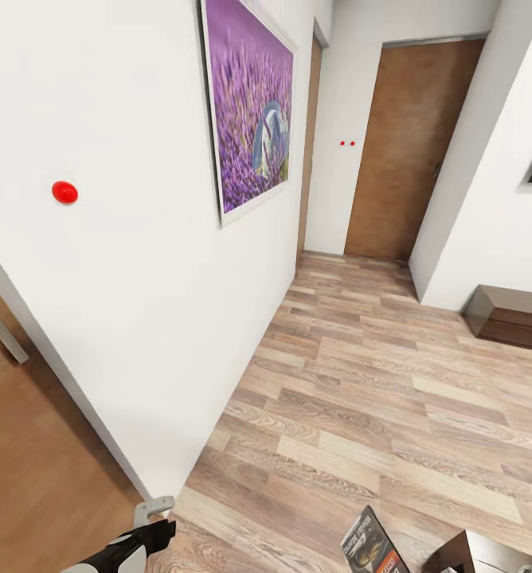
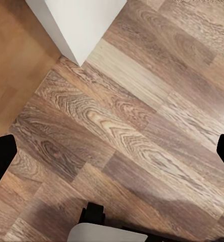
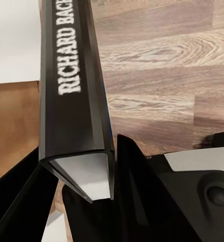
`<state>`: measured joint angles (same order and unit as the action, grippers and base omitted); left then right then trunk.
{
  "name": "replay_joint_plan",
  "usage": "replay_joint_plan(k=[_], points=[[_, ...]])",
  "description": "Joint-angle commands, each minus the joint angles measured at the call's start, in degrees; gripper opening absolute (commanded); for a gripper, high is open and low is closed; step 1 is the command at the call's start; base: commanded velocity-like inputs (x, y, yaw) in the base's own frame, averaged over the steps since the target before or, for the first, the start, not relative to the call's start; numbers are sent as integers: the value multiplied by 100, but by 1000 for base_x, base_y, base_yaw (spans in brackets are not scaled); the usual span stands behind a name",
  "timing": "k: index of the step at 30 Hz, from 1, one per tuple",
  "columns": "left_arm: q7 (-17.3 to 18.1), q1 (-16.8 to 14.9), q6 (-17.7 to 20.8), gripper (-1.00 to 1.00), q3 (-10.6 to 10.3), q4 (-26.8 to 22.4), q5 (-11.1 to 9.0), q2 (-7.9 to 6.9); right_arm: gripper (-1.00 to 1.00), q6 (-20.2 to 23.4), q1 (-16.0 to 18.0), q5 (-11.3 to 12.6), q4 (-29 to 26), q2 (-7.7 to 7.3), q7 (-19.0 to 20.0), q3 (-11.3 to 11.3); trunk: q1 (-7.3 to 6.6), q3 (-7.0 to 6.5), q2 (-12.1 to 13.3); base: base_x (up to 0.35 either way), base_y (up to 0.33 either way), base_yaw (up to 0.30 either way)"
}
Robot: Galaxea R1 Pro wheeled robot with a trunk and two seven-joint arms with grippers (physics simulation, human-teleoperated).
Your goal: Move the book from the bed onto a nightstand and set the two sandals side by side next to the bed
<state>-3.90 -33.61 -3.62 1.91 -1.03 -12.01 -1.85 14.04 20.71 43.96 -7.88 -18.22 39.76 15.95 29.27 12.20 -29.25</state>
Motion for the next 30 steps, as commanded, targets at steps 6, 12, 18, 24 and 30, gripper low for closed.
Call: replay_joint_plan(k=[6, 12, 18, 24, 30], points=[[-5, 13, -19, 100, 12, 7, -20, 2, -100, 46, 3, 60, -3, -6, 9, 31, 2, -47, -9, 0, 0, 0], [-5, 20, -17, 100, 14, 7, -22, 1, -100, 46, 3, 60, -3, -5, 8, 31, 2, -102, -9, 0, 0, 0], [-5, 27, -20, 100, 12, 7, -21, 1, -100, 46, 3, 60, -3, 1, 10, 37, 2, -158, -9, 0, 0, 0], [-5, 31, -19, 100, 12, 7, -20, 1, -100, 46, 3, 60, -3, 2, 7, 40, 2, -214, -9, 0, 0, 0], [-5, 33, -18, 100, 12, 7, -20, 1, -100, 46, 3, 60, -3, 3, 8, 40, 2, -270, -9, 0, 0, 0]])
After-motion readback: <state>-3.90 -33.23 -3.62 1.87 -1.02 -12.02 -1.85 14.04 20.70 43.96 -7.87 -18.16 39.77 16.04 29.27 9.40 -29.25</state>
